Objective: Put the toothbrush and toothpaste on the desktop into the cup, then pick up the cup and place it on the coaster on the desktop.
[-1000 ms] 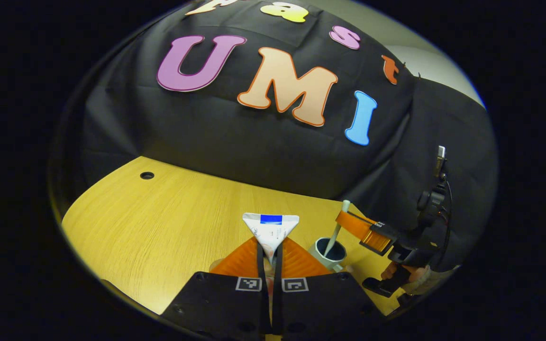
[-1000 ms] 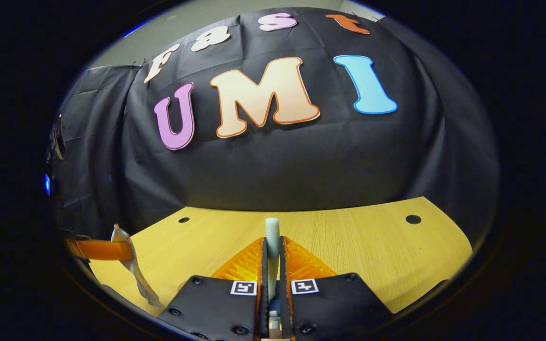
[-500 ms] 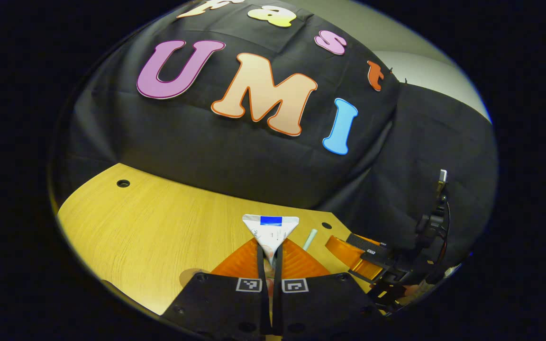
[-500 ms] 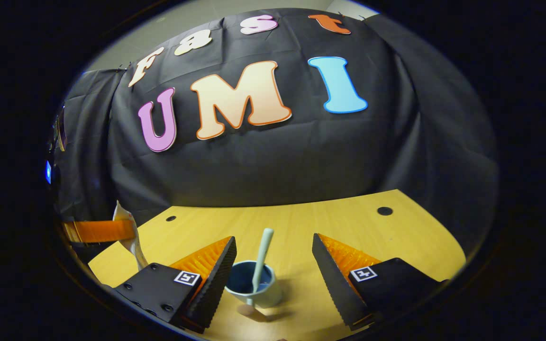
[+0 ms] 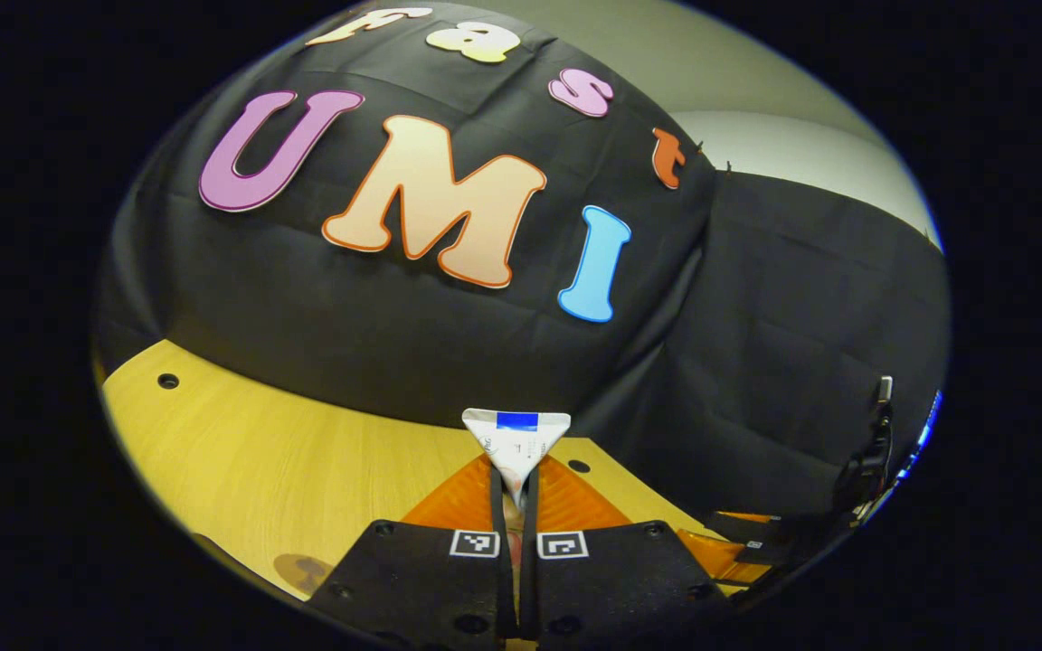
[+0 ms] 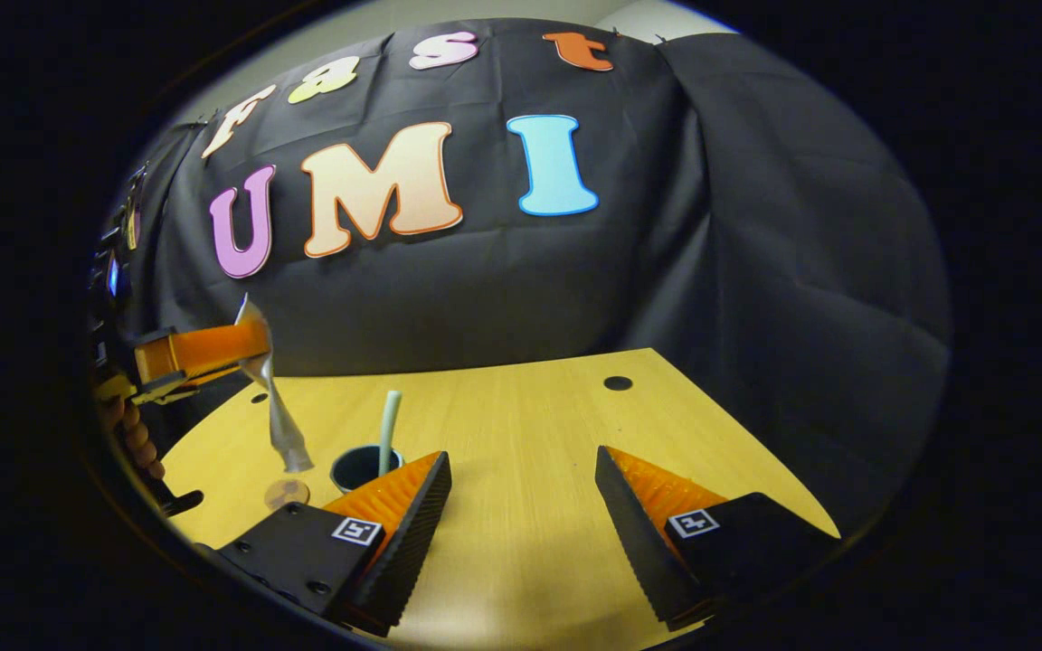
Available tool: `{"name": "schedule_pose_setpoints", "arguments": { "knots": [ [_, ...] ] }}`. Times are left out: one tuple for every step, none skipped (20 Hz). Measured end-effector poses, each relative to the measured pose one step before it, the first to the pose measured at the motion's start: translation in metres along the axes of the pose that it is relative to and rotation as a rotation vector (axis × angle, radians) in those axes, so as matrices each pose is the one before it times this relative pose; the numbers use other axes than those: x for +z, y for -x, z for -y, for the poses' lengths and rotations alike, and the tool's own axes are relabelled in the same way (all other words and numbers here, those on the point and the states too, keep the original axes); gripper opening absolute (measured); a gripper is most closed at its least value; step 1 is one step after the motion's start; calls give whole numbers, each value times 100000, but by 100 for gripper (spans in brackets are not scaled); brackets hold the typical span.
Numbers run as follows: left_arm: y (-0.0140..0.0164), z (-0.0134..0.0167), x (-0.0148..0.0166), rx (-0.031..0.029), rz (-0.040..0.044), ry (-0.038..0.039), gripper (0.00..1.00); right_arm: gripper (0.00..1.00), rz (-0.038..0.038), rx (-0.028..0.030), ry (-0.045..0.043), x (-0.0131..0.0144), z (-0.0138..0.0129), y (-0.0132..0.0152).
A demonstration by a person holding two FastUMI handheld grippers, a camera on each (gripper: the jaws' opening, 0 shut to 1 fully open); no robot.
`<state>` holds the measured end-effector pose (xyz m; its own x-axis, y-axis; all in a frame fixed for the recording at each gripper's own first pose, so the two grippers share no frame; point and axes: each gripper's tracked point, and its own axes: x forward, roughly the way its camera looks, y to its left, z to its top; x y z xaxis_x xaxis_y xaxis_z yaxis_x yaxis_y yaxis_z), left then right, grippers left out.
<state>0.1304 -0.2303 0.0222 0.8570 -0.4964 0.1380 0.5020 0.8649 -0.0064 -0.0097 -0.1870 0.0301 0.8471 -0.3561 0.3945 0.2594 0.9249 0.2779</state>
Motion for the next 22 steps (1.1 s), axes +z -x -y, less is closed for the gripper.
{"name": "schedule_pose_setpoints", "arguments": {
  "knots": [
    [-670,258,-292,-1215,995,-1236,1,96,23,-1460,-998,-234,705,563],
    [-590,142,-669,-1530,250,-590,1,99,-178,-1527,-642,-444,744,171],
    [-494,241,-591,-2055,324,-74,1,99,-881,-1584,194,-444,751,385],
    [-292,300,-679,-2018,-242,301,1,98,-108,-1202,549,-313,558,275],
    [-239,74,-613,-1502,379,-252,1,99,904,-1189,893,54,551,360],
    [-255,-334,-798,229,-679,-1312,1,98,788,-1065,960,44,582,151],
    [-78,-432,-676,1131,-579,-1656,0,99,-560,-762,685,-172,462,218],
    [-161,-247,-735,347,-300,-1274,1,99,-155,-546,530,-229,352,221],
    [-86,4,-518,-314,214,277,1,95,607,-769,306,116,477,324],
    [-33,143,-624,-736,-270,1458,1,95,105,-127,-181,-23,347,282],
    [-70,240,-504,-928,-470,965,1,95,-298,-23,-320,-158,143,65],
    [-66,185,-463,-49,-101,-485,1,99,-742,-212,-288,-396,224,-99],
    [57,22,-386,378,-638,-1646,1,95,-755,-241,-283,-326,253,36],
    [-290,136,-263,-821,-26,-1102,1,95,-544,-67,-161,-387,14,20],
    [18,152,131,-137,1549,-828,1,95,-370,-72,221,-260,64,165],
    [67,95,-121,-601,1444,-1089,1,95,-468,-14,562,-377,-24,43],
    [188,227,-224,-446,-294,-1601,1,99,-536,126,460,-285,-60,120],
    [70,120,-291,-490,48,-836,1,95,-430,218,326,-306,-127,78],
    [-71,-60,-130,-111,-66,-255,1,95,-483,41,237,-201,-93,89],
    [149,-45,-97,-102,-185,184,1,95,-560,131,-3,-274,-111,87],
    [198,0,-208,-348,-275,46,1,95,-188,61,-258,-173,-137,73],
    [119,61,-244,-588,-470,603,5,95,78,-46,-219,-96,-174,58]
  ]
}}
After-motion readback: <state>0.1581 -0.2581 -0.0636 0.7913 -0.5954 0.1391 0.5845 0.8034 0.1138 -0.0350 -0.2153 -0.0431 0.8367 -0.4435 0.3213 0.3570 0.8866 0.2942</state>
